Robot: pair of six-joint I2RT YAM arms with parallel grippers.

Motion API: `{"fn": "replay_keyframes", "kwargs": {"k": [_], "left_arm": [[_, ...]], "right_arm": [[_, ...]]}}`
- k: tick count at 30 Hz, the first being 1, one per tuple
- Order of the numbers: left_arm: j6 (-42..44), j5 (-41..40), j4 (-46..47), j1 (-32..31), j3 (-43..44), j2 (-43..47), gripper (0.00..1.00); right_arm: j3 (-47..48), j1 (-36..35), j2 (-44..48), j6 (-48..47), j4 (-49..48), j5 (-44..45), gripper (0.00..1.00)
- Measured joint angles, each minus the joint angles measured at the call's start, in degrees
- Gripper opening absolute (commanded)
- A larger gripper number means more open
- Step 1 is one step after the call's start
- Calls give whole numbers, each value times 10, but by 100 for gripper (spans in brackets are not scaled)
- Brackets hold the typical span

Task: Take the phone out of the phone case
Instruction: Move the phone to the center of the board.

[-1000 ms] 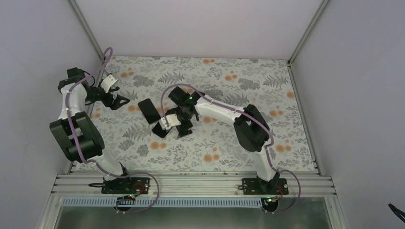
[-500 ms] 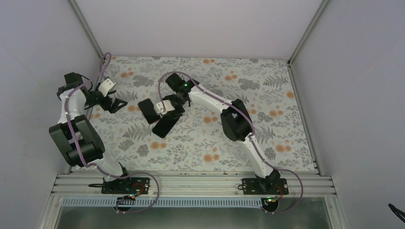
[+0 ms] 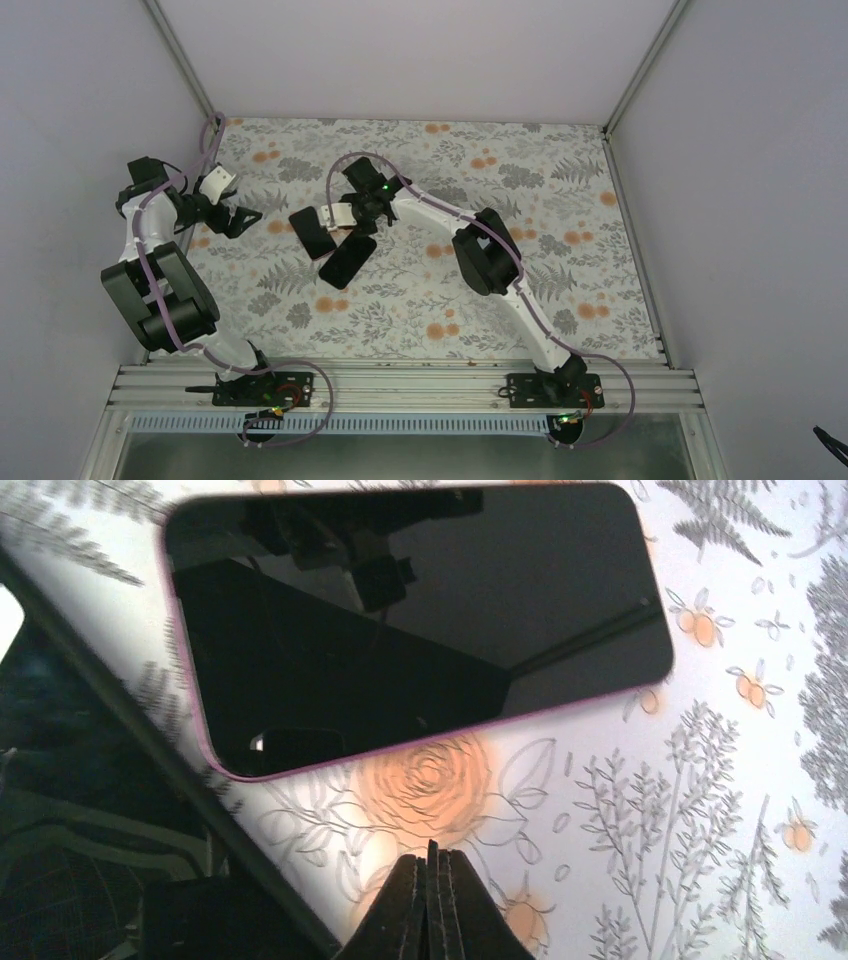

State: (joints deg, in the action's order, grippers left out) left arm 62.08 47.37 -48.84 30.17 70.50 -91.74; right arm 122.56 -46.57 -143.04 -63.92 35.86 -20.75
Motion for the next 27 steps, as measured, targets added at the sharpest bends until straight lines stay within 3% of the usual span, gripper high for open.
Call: {"fn": "replay_keyframes", "kwargs": {"k": [9, 13, 21, 25, 27], "left_arm": [[-6, 0, 5, 1, -9, 0, 100], [-4, 0, 3, 1, -11, 4, 100], [-1, 0, 0, 1, -14, 10, 100], [0, 0, -1, 1, -15, 11, 100], [0, 1, -1, 1, -15, 11, 100]], "right_arm": [[1, -3, -21, 12, -24, 67, 3], [-49, -2, 3, 0, -43, 74, 3], [-117, -5, 65, 4, 37, 67, 4], [-165, -7, 112, 49, 37, 69, 42], [-157, -6, 123, 73, 43, 66, 70]]}}
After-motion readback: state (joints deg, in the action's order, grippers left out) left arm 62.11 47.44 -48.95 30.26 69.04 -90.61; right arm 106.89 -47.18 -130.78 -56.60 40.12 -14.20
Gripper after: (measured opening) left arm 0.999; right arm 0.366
